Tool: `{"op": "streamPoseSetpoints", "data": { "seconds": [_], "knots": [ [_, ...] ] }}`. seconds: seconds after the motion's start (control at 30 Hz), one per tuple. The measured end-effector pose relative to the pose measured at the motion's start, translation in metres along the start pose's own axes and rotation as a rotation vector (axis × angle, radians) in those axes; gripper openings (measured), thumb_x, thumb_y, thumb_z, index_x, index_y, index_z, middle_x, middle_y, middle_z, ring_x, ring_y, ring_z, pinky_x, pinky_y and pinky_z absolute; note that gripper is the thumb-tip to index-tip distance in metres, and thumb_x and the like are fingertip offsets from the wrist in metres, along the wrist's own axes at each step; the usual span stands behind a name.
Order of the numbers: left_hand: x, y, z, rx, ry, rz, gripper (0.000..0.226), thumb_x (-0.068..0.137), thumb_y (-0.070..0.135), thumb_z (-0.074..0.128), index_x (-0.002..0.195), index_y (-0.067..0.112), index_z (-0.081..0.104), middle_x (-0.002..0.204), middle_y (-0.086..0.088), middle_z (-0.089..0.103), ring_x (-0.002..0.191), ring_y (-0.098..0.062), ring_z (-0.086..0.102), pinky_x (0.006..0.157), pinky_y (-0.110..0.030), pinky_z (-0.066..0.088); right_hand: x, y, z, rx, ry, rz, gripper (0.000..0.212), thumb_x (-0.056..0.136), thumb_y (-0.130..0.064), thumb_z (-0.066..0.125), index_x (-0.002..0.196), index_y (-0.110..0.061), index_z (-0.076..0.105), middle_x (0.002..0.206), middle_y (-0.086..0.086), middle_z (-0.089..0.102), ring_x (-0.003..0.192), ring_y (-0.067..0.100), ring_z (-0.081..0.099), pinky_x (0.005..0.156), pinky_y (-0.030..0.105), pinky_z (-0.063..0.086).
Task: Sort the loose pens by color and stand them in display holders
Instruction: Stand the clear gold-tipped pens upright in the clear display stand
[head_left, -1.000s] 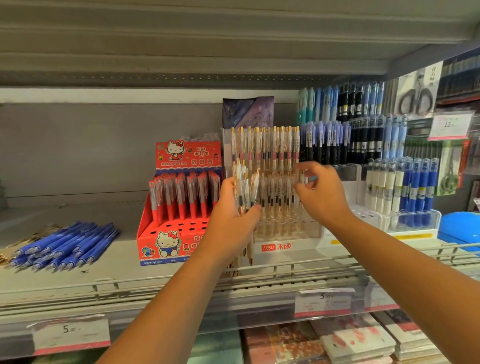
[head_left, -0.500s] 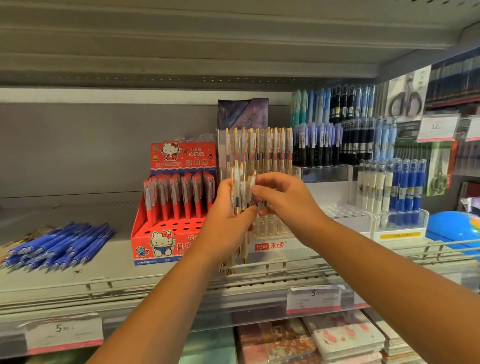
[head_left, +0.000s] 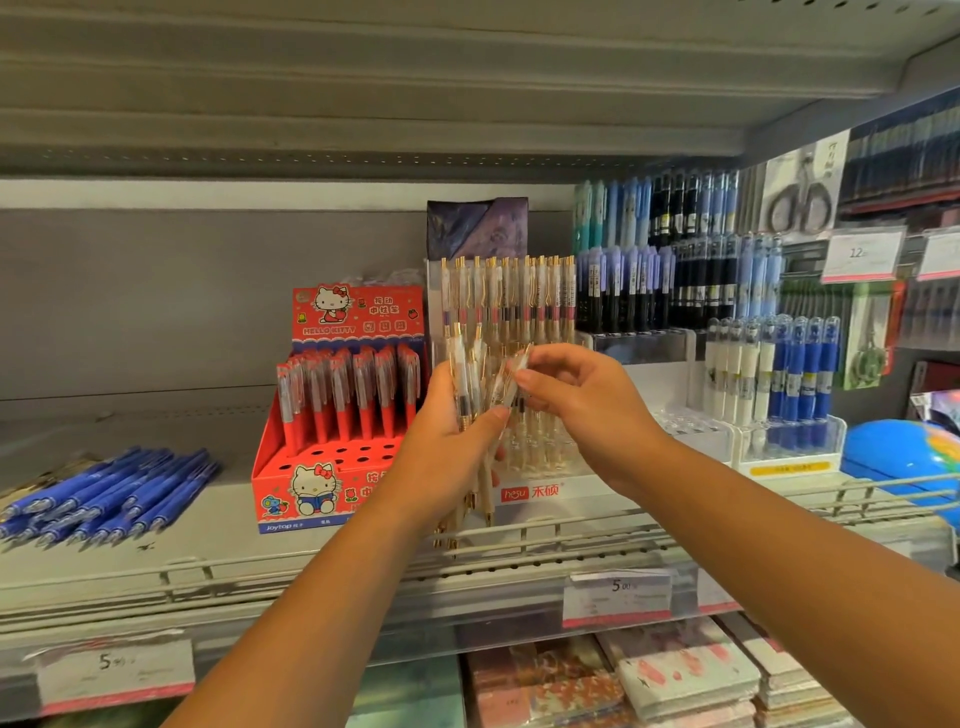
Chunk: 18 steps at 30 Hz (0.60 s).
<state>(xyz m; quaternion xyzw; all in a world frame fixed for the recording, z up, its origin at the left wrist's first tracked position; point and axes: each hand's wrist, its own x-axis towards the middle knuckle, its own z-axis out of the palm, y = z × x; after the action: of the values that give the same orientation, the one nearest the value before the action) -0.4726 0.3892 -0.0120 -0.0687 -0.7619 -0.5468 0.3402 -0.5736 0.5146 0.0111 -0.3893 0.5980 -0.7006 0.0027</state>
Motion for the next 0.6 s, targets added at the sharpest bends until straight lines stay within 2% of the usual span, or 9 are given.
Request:
{"op": "streamPoseSetpoints", "data": {
  "seconds": [0.1,0.2,0.3,0.33,0.4,0.47,0.53,0.6],
  "knots": [
    [0.001,0.000,0.001,-0.026,0.049,-0.012,0.045,0.099,0.015,0.056,0.106,0.058,0.049,0.095,0.016,0.070,0.074,-0.009,0.069,0.059,-0.022,0.055,0.001,0.001,-0.004,0.066,0.008,0.005,0.011,0.087,-0.011,0.070,0.098,-0.010,0.069,0.100,0.005,0.076,0.096,0.016,0.071,0.084,0.027,0.057],
    [0.002,0.000,0.001,-0.002,0.099,0.009,0.048,0.098,0.013,0.056,0.102,0.060,0.048,0.096,0.018,0.070,0.081,-0.004,0.069,0.060,-0.020,0.055,0.002,0.001,-0.006,0.129,0.019,0.003,0.018,0.088,-0.009,0.069,0.104,-0.002,0.065,0.098,0.009,0.076,0.095,0.020,0.072,0.084,0.032,0.058],
    [0.005,-0.003,-0.001,0.025,0.172,0.023,0.041,0.096,0.010,0.055,0.118,0.045,0.048,0.100,0.007,0.069,0.078,-0.005,0.069,0.060,-0.016,0.054,0.004,0.000,-0.010,0.257,0.061,0.007,0.019,0.089,-0.004,0.066,0.107,0.002,0.061,0.090,0.013,0.075,0.087,0.027,0.074,0.074,0.032,0.061],
    [0.006,-0.005,-0.002,0.029,0.191,0.008,0.042,0.096,0.010,0.055,0.125,0.040,0.045,0.101,0.004,0.067,0.077,-0.007,0.068,0.062,-0.021,0.057,0.007,-0.002,-0.013,0.287,0.097,0.004,0.019,0.089,-0.004,0.065,0.107,0.002,0.060,0.089,0.014,0.074,0.084,0.029,0.074,0.071,0.032,0.061],
    [0.007,-0.006,-0.003,0.029,0.194,-0.023,0.046,0.097,0.012,0.055,0.129,0.042,0.042,0.101,0.008,0.065,0.082,-0.011,0.065,0.071,-0.040,0.060,0.014,-0.005,-0.019,0.305,0.194,-0.027,0.019,0.091,-0.004,0.064,0.109,-0.001,0.058,0.089,0.014,0.072,0.081,0.029,0.074,0.069,0.033,0.061],
    [0.007,-0.006,-0.003,0.051,0.168,-0.013,0.045,0.097,0.011,0.053,0.114,0.053,0.046,0.087,0.017,0.065,0.077,-0.009,0.064,0.070,-0.045,0.061,0.022,-0.007,-0.026,0.253,0.293,-0.083,0.020,0.092,-0.005,0.065,0.111,-0.007,0.057,0.092,0.013,0.070,0.078,0.027,0.074,0.066,0.032,0.061],
    [0.007,-0.005,-0.001,0.065,0.150,-0.001,0.050,0.098,0.011,0.053,0.102,0.060,0.045,0.082,0.020,0.064,0.070,-0.006,0.063,0.064,-0.039,0.061,0.030,-0.006,-0.035,0.099,0.380,-0.161,0.019,0.092,-0.009,0.067,0.108,-0.014,0.059,0.095,0.008,0.067,0.078,0.022,0.074,0.062,0.029,0.060],
    [0.008,-0.005,-0.001,0.055,0.151,0.004,0.052,0.098,0.010,0.053,0.099,0.061,0.046,0.080,0.021,0.064,0.067,-0.004,0.063,0.058,-0.034,0.060,0.036,0.000,-0.043,-0.074,0.437,-0.230,0.017,0.091,-0.014,0.069,0.105,-0.019,0.061,0.094,0.000,0.065,0.082,0.017,0.070,0.059,0.027,0.060]
  ]
}}
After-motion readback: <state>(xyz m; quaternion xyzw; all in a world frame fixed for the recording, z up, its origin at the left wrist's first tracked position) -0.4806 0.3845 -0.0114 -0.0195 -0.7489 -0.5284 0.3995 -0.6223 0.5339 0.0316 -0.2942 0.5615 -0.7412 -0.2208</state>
